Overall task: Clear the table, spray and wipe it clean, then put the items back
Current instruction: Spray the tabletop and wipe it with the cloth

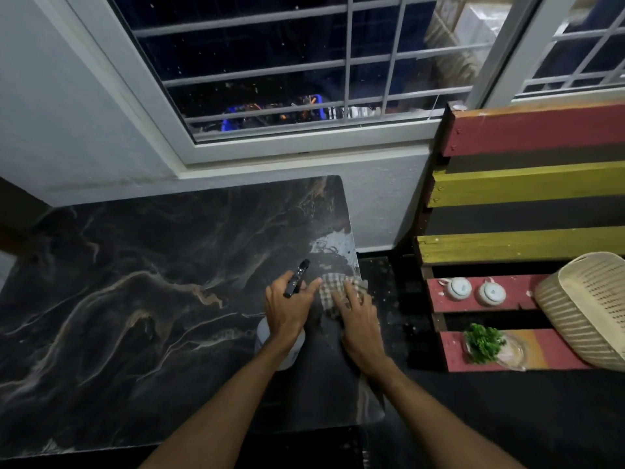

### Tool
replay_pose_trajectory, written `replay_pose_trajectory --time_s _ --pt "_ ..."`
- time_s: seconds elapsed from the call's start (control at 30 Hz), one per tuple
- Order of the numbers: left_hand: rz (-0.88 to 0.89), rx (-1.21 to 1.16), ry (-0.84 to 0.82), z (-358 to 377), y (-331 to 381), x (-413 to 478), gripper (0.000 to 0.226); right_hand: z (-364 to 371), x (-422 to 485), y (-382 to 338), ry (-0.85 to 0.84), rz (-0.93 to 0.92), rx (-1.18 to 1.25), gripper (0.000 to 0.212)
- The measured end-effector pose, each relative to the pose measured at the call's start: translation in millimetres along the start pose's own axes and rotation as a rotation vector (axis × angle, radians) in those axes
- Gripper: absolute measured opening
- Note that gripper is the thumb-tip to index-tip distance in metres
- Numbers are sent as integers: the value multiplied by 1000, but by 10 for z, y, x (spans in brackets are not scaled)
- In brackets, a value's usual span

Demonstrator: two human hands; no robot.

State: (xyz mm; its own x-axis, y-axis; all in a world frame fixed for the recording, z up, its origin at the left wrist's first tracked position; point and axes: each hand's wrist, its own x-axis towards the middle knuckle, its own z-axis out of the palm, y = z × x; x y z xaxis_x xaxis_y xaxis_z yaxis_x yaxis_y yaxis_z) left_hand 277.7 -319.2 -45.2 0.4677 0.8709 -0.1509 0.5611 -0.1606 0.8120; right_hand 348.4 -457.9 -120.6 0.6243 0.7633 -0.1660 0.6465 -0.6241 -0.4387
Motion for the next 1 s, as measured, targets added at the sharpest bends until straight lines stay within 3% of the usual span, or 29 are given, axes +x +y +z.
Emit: replay_pose_trajectory --time_s 0.1,0.27,0.47,0.63,0.73,0.8,0.93,1.0 --pt "25 1 25 -1 25 86 50 32 73 137 -3 -33 1 71" --pt "48 6 27 -30 -14 270 47 -221 986 -3 20 91 -30 70" --pt "105 -49 -1 -119 -30 635 47 -68 687 98 14 -15 -60 82" --pt "158 -36 -1 -191 -91 978 49 -220 1444 -214 96 199 -11 74" --pt "137 -72 -12 -280 -123 1192 41 90 1164 -571 36 -29 -31 80" --pt "132 -113 -15 -321 -88 1259 39 68 1123 -433 3 -138 -42 85" --pt "116 -155 -24 -384 -137 1384 42 -186 1594 -272 129 262 -42 83" --pt "123 -156 -27 -413 -120 1425 44 -133 1541 -468 95 208 -40 85"
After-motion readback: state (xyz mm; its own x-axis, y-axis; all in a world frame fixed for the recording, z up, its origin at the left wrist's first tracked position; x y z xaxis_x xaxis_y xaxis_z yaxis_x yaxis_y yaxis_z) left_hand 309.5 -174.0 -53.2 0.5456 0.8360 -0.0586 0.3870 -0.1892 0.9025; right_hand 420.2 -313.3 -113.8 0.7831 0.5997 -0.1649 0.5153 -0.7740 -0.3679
